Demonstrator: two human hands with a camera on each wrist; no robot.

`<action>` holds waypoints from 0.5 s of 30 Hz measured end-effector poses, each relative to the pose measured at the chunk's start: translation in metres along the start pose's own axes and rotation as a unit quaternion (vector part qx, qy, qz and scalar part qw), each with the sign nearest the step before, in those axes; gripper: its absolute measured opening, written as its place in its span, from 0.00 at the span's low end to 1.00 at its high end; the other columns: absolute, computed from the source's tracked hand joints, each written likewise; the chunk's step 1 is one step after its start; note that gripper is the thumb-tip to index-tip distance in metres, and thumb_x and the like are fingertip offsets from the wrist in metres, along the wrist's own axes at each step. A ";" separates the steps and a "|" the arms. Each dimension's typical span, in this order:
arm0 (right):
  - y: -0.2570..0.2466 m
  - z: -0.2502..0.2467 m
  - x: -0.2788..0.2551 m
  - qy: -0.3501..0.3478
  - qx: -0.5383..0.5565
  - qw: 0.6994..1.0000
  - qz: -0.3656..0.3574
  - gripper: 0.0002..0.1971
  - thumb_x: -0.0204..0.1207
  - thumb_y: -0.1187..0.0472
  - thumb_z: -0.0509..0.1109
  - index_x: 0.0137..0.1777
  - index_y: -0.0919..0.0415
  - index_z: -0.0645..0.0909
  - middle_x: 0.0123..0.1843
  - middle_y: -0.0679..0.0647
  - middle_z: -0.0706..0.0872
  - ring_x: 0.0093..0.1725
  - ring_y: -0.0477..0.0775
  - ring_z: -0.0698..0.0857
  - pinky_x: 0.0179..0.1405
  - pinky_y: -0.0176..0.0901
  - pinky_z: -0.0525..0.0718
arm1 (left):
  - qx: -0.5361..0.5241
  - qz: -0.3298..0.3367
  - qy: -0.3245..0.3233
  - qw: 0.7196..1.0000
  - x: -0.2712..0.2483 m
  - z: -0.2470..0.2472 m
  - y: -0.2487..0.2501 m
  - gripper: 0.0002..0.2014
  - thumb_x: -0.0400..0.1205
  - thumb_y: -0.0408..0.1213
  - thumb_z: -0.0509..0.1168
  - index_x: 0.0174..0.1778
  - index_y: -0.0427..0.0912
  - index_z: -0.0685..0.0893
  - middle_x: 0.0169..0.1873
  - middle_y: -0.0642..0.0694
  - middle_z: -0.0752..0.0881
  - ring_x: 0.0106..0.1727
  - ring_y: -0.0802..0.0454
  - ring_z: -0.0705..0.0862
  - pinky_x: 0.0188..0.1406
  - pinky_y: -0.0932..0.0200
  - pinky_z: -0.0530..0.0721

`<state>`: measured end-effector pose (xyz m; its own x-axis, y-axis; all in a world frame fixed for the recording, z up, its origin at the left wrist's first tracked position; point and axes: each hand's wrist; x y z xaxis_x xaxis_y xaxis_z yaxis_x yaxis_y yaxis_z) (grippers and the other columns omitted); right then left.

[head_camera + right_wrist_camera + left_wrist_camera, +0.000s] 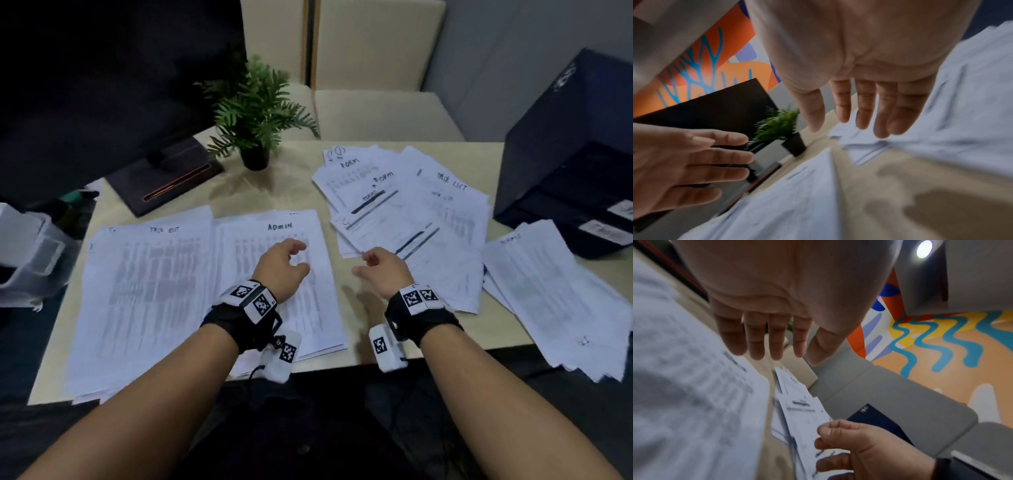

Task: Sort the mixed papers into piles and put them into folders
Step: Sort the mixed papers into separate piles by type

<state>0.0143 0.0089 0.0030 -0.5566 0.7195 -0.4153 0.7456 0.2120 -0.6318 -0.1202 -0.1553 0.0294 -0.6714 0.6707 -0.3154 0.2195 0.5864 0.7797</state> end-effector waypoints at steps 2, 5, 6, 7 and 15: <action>0.027 -0.026 0.012 0.007 -0.027 1.000 0.013 0.21 0.75 0.55 0.74 0.67 0.60 0.80 0.66 0.56 0.82 0.66 0.57 0.80 0.63 0.43 0.76 | -0.003 -0.014 -0.019 1.000 0.011 0.031 0.018 0.19 0.81 0.34 0.65 0.69 0.44 0.77 0.67 0.45 0.79 0.67 0.48 0.78 0.61 0.59 0.73; 0.064 -0.062 0.034 0.015 -0.065 0.998 0.017 0.22 0.76 0.56 0.73 0.69 0.62 0.79 0.70 0.60 0.80 0.69 0.59 0.79 0.63 0.43 0.75 | -0.007 -0.049 -0.041 0.998 0.030 0.078 0.039 0.19 0.80 0.35 0.65 0.68 0.45 0.78 0.68 0.45 0.79 0.66 0.47 0.79 0.61 0.56 0.77; 0.076 -0.071 0.041 0.016 -0.075 0.997 0.019 0.22 0.76 0.56 0.73 0.69 0.62 0.79 0.71 0.61 0.79 0.68 0.59 0.79 0.62 0.43 0.75 | -0.007 -0.062 -0.044 0.997 0.036 0.093 0.044 0.19 0.80 0.35 0.65 0.68 0.46 0.78 0.68 0.44 0.79 0.65 0.47 0.79 0.62 0.55 0.78; 0.087 -0.082 0.049 0.017 -0.085 0.996 0.022 0.23 0.76 0.56 0.73 0.69 0.62 0.78 0.71 0.61 0.79 0.68 0.60 0.79 0.61 0.43 0.76 | -0.006 -0.077 -0.046 0.996 0.042 0.108 0.048 0.20 0.79 0.35 0.65 0.68 0.47 0.78 0.69 0.44 0.79 0.66 0.46 0.79 0.63 0.54 0.78; 0.126 -0.139 0.108 0.036 -0.190 0.980 0.042 0.24 0.78 0.55 0.70 0.73 0.59 0.73 0.74 0.59 0.71 0.71 0.65 0.71 0.67 0.53 0.75 | -0.014 -0.137 -0.032 0.990 0.065 0.166 0.059 0.24 0.80 0.37 0.63 0.73 0.47 0.75 0.72 0.42 0.77 0.66 0.42 0.79 0.66 0.50 0.77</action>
<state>0.0993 0.2053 -0.0304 -0.4708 0.7869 -0.3988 0.8776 0.3717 -0.3027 -0.0335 -0.0012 -0.0347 -0.6562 0.5162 -0.5505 0.0149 0.7382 0.6745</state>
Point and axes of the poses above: each hand's wrist, its own x-axis towards the middle knuckle, its own z-axis out of the palm, y = z × x
